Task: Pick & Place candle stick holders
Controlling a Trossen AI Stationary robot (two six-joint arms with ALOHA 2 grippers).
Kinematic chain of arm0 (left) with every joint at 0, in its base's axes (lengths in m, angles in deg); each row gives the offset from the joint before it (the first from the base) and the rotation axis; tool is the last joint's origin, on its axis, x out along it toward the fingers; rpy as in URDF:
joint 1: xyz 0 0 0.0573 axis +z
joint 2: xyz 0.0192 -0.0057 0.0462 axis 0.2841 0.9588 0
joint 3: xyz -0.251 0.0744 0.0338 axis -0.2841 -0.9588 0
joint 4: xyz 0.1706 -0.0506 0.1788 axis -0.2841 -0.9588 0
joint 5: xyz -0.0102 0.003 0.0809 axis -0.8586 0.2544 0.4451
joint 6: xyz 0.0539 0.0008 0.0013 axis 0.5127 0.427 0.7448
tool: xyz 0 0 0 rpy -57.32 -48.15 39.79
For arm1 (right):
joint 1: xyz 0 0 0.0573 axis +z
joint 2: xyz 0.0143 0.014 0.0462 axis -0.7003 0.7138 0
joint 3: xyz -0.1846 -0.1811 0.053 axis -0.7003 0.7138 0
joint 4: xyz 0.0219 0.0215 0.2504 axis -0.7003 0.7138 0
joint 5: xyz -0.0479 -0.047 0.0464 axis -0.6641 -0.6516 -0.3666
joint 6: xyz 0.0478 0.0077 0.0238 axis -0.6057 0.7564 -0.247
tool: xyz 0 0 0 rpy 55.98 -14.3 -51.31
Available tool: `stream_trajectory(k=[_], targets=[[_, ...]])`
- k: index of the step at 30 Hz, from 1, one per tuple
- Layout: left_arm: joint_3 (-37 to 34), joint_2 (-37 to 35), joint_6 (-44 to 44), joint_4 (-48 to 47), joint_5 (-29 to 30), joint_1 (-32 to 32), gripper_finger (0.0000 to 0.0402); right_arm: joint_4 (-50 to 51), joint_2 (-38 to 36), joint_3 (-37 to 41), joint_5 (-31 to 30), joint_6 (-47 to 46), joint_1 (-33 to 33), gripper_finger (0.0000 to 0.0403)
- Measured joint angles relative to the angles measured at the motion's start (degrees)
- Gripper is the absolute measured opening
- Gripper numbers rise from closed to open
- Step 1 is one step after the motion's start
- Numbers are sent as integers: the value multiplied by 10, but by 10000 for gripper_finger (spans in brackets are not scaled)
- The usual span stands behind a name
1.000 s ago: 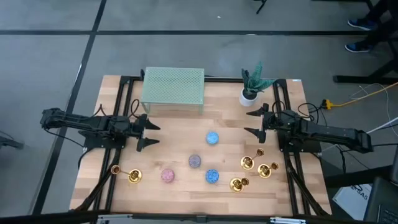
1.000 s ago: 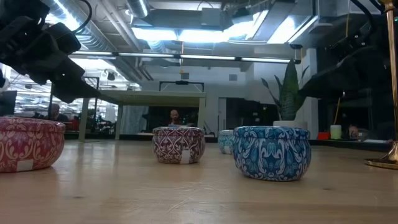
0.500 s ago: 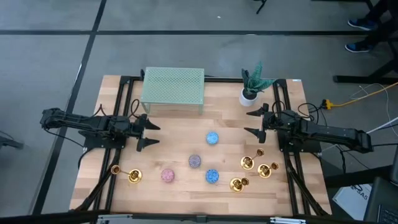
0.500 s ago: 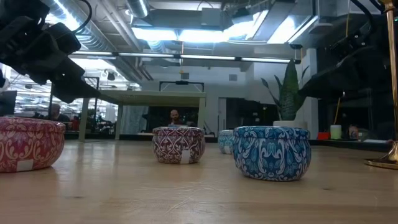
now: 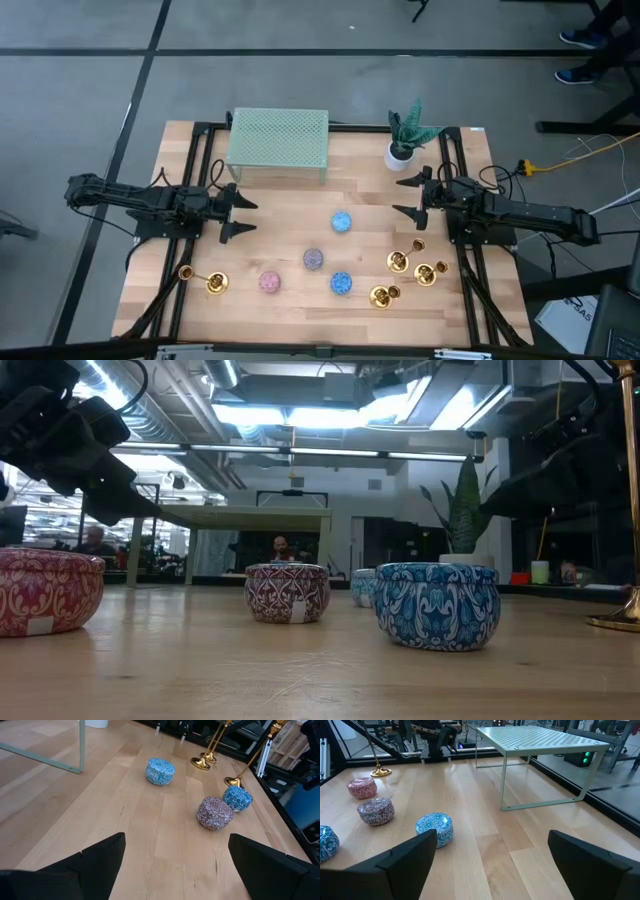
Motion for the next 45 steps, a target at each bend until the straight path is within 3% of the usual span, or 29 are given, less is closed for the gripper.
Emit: stream_trajectory(k=[12,21,27,32,36,40,45], targets=[[0,0,0,0,0,0,354,0,0,0,0,-2,0,385],[0,0,0,0,0,0,354,-33,0,0,54,-261,0,385],[0,0,0,0,0,0,352,-77,0,-6,70,-290,1,385],[0,0,0,0,0,0,354,-53,12,-78,28,-258,5,385],[0,0,0,0,0,0,352,53,50,-187,-23,-202,27,385],[0,0,0,0,0,0,354,179,116,-300,-75,-146,54,385],[0,0,0,0,0,0,352,213,210,-406,-86,-134,85,385]])
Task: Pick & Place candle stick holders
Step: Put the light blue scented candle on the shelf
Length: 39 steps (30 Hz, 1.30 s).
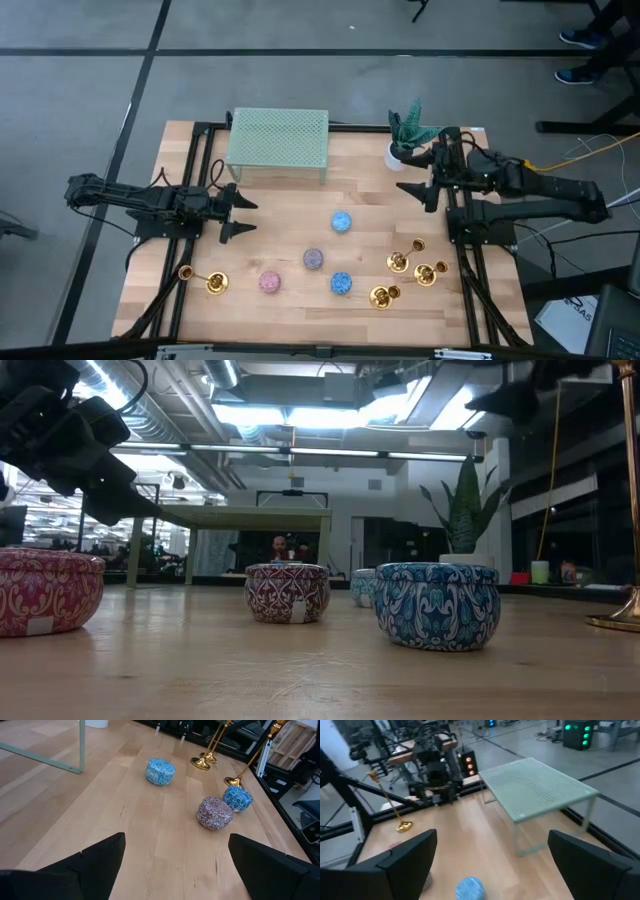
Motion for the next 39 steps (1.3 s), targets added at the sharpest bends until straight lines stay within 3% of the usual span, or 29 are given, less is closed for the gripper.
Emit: stream_trajectory(k=[9,15,21,39], targets=[[0,0,0,0,0,0,353,27,175,-139,0,75,79,385],[0,0,0,0,0,0,354,40,278,-188,12,132,109,385],[0,0,0,0,0,0,353,40,353,-192,46,192,117,385],[0,0,0,0,0,0,353,39,524,-192,47,193,134,385]])
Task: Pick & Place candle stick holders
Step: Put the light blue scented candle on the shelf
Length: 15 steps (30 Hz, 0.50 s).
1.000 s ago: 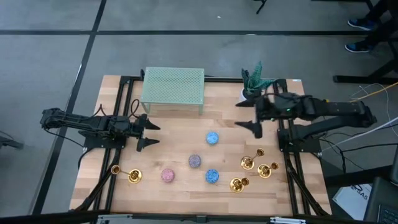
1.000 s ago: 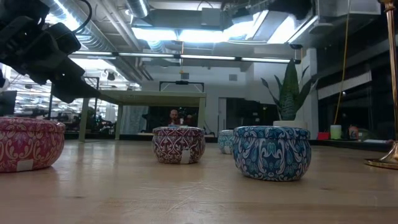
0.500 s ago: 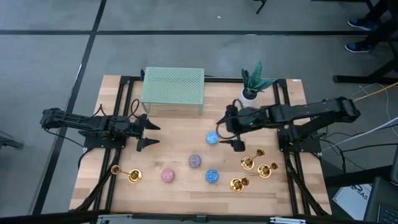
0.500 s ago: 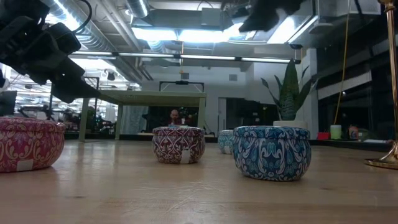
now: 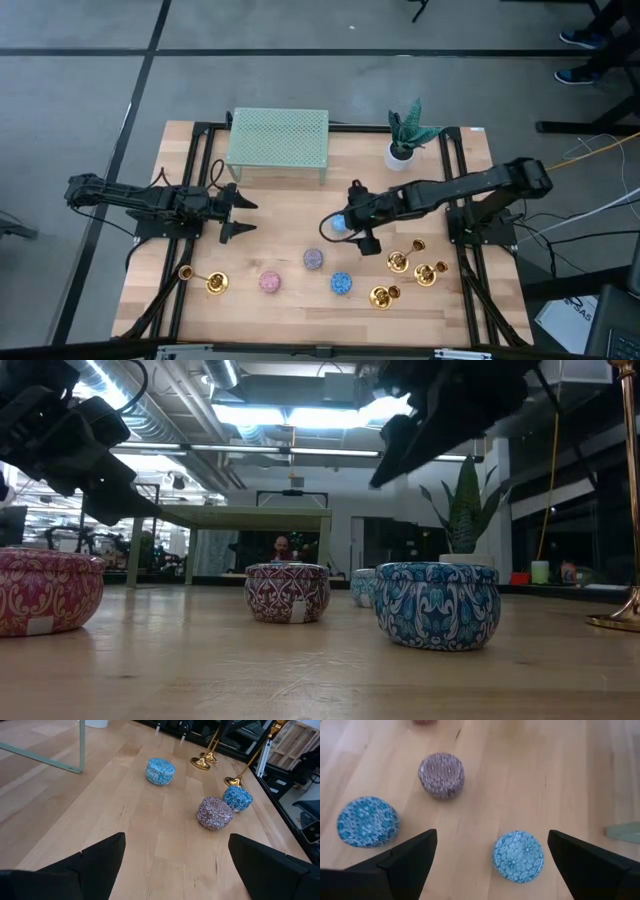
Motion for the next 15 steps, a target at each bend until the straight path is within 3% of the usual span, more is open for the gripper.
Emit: stream_trajectory(k=[15], targets=[[0,0,0,0,0,0,353,-1,17,0,-2,0,0,385]])
